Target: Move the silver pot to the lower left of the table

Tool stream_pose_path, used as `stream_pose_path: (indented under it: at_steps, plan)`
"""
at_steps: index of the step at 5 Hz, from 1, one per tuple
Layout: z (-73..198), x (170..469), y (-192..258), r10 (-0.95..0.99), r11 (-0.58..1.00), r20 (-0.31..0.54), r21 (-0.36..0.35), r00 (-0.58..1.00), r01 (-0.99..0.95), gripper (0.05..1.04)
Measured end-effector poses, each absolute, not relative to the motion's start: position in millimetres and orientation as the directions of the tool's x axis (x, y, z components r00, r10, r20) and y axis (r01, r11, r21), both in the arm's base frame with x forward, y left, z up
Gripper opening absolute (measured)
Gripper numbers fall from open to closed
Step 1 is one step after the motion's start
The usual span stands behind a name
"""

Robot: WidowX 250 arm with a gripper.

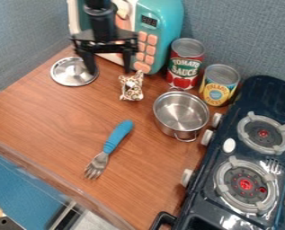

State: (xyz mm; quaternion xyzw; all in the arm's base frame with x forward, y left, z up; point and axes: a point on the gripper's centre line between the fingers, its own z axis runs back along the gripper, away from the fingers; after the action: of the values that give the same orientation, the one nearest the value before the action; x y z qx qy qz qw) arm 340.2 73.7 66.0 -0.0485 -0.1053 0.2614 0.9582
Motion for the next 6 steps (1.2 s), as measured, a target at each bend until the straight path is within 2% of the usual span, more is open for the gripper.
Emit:
stream_pose_path:
  at_steps: [1, 2, 3, 4, 5, 6]
  plan:
    - [58, 349, 25, 0.443, 0.893, 0.191, -0.174, 0.876, -0.414, 1.000]
    - [35, 355, 10, 0.421, 0.905, 0.187, -0.153, 0.888, -0.397, 1.000]
    - [9, 362, 1, 0.382, 0.918, 0.131, -0.171, 0.915, -0.359, 1.000]
    - [-6, 370, -1, 0.343, 0.932, 0.127, -0.172, 0.931, -0.320, 1.000]
    - [-16, 376, -3, 0.335, 0.938, 0.168, -0.149, 0.927, -0.312, 1.000]
    - [-23, 380, -2, 0.328, 0.942, 0.174, -0.132, 0.928, -0.308, 0.973]
